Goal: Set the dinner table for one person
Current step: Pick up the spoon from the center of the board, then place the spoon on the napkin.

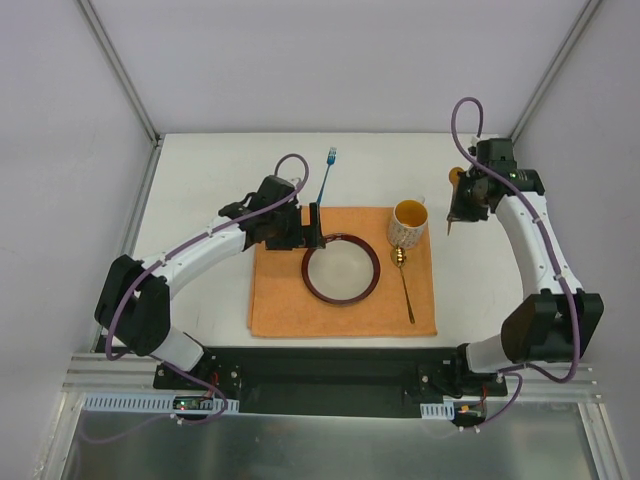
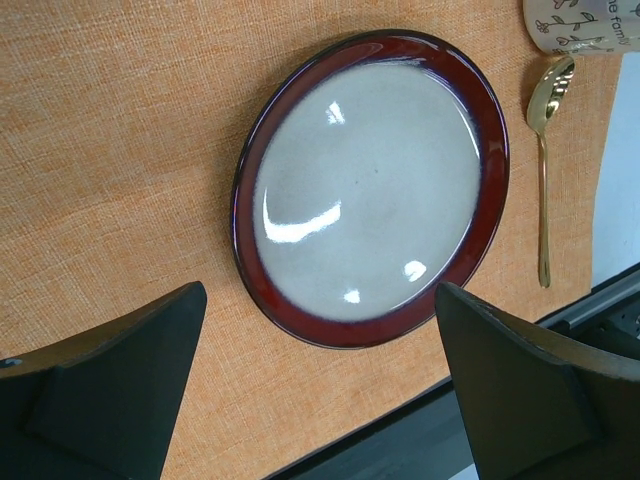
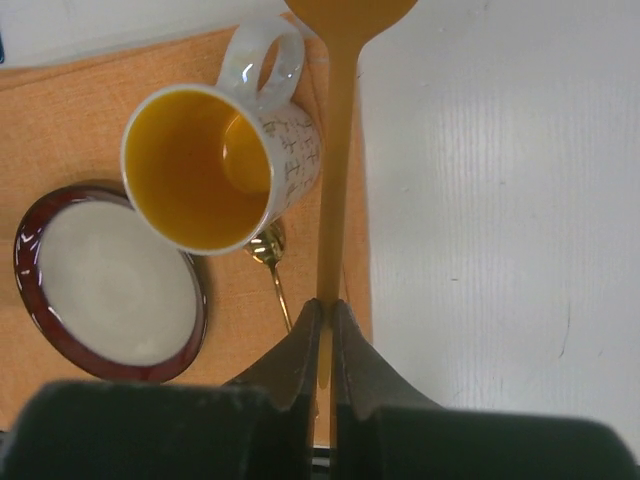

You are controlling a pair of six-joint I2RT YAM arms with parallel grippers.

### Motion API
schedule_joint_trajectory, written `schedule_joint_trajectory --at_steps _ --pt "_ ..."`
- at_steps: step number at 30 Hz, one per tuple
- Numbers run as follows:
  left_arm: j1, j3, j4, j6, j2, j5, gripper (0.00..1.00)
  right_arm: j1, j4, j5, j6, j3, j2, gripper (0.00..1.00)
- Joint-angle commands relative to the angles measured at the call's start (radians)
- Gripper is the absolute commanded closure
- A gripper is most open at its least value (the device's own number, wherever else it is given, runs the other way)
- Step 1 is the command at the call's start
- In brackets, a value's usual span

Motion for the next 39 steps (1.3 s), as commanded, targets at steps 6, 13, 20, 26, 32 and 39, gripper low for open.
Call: schedule_joint_trajectory --at_steps 6,13,20,26,32,39 --pt "-0.006 0.070 0.020 0.040 0.000 0.005 0.01 0.052 -0.068 -0.025 0.038 -0.130 -0.216 0.99" --pt "0.015 0.102 0.020 0.017 0.021 0.033 0.01 0.112 -0.108 -0.021 0.075 -0.279 -0.337 0.99" --pt "0.014 0.097 0.032 0.013 0.026 0.044 0.01 0.200 -0.130 0.008 0.092 -0.453 -0.431 0.99" --pt "0.015 0.077 0.038 0.010 0.025 0.056 0.01 0.276 -0.122 0.025 0.118 -0.554 -0.447 0.99" --pt "0.015 0.057 0.035 0.028 -0.001 0.042 0.01 0.330 -0.093 0.020 0.123 -0.524 -0.367 0.99" --pt "0.040 0.010 0.031 0.037 -0.050 0.035 0.01 0.395 0.014 -0.006 0.132 -0.465 -0.198 0.99"
